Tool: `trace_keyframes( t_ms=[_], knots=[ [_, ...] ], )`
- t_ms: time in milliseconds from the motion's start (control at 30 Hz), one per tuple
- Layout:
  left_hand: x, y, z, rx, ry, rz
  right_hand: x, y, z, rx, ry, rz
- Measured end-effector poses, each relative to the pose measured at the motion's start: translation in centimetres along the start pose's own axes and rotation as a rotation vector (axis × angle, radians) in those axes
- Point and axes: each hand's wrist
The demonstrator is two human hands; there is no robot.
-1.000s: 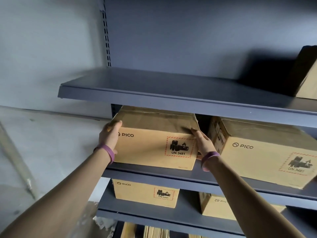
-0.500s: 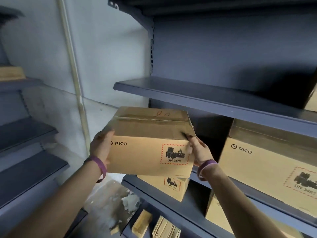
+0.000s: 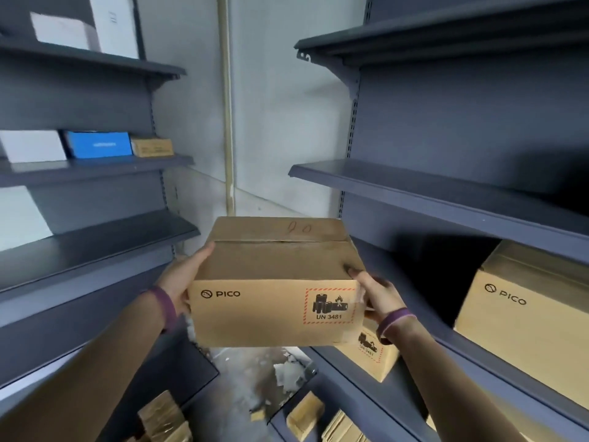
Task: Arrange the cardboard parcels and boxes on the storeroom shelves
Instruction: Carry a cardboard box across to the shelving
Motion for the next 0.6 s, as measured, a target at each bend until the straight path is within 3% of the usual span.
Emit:
trace_keyframes(
  t_ms=[333, 600],
  knots=[
    [-3.2, 4.4, -0.5, 0.166, -0.142, -0.007, -0.7, -2.0, 1.1, -0.073, 0.134, -0.34],
    [-4.7, 5.0, -1.4, 0.182, -0.197, 0.034, -2.7, -3.3, 0.9, 0.027, 0.156, -0.116]
  ],
)
Point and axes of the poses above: each hand's wrist, its own x-axis towards the middle knuckle, its own y-axis out of the back of the hand, z = x × y, and after that the axes turned 13 degrees about -y, right-handed
